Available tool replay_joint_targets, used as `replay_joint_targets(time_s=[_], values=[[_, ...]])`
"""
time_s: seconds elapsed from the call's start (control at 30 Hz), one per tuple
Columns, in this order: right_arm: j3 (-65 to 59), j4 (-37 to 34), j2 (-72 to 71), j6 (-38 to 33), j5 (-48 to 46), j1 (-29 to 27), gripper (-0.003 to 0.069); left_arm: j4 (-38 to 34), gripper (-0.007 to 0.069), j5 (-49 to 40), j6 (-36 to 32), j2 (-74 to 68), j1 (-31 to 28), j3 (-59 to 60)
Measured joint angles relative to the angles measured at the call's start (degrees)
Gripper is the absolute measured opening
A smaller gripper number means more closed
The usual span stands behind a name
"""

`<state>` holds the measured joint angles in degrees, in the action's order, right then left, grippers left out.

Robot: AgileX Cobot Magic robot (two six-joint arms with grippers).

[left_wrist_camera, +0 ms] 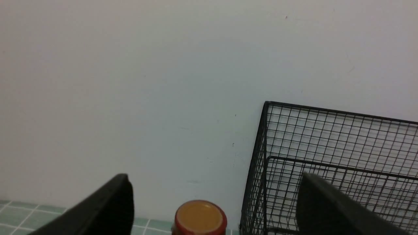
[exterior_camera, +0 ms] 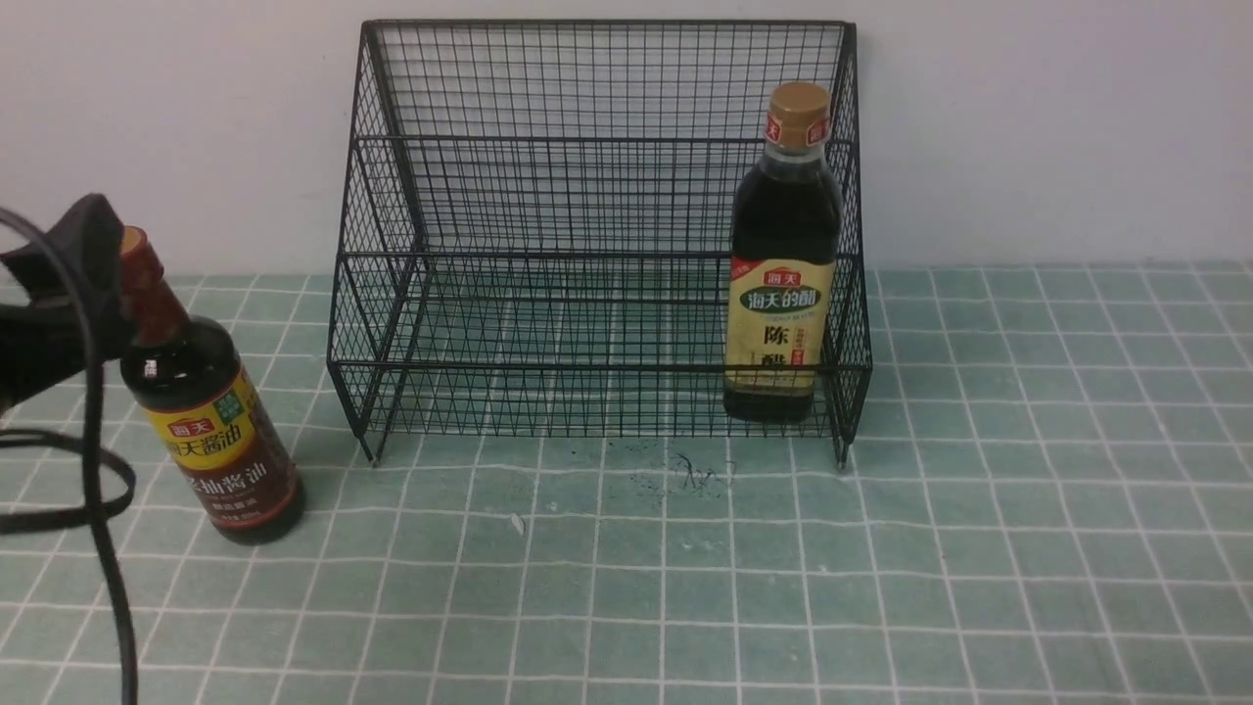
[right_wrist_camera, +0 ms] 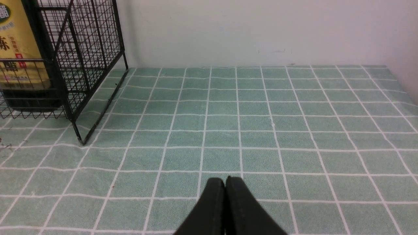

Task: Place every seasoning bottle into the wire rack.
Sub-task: Use the left arm to grab the condiment bottle closest to it, then use the left arm to put the condiment bottle back on the shelf

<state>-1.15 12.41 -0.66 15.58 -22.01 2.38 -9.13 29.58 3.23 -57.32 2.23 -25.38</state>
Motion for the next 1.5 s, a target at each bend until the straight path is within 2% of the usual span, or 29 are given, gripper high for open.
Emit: replay_joint_targets(time_s=[0.23,0.47,0.53,0.6,0.67,0.7,0.83,0.97,1.13,1.27,1.5], values=[[0.0,0.0,0.0,0.0,0.0,0.0,-0.0015,0.0,0.0602,3.0,0.0,-12.8,0.0,-5.6],[0.0,0.0,0.0,0.0,0.0,0.0,-0.0015,0.0,0.0551,7.4,0.0,-22.9,0.0,-6.6],[0.0,0.0,0.0,0.0,0.0,0.0,-0.0015,0.0,0.0495,7.6,0.0,-24.3,0.0,-6.6],[0.0,0.0,0.0,0.0,0.0,0.0,-0.0015,0.0,0.0405,7.8,0.0,-25.0,0.0,-6.6],[0.0,0.0,0.0,0.0,0.0,0.0,-0.0015,0.0,0.0263,7.7,-0.4,-25.0,0.0,-6.8],[0.0,0.0,0.0,0.0,0.0,0.0,-0.0015,0.1,0.0255,7.8,-0.6,-25.0,0.0,-6.9],[0.0,0.0,0.0,0.0,0.0,0.0,-0.0015,1.2,0.0257,4.7,-0.5,-24.4,-0.1,-8.1],[0.0,0.0,0.0,0.0,0.0,0.0,-0.0015,6.0,0.0257,-2.9,-0.1,-20.8,-0.1,-11.0],[0.0,0.0,0.0,0.0,0.0,0.0,-0.0015,11.2,0.0257,-12.8,0.4,-14.4,0.0,-22.4],[0.0,0.0,0.0,0.0,0.0,0.0,-0.0015,12.2,0.0257,-16.7,2.3,-13.4,0.7,-31.5],[0.0,0.0,0.0,0.0,0.0,0.0,-0.0015,12.4,0.0257,-18.7,4.1,-17.8,6.3,-42.4]])
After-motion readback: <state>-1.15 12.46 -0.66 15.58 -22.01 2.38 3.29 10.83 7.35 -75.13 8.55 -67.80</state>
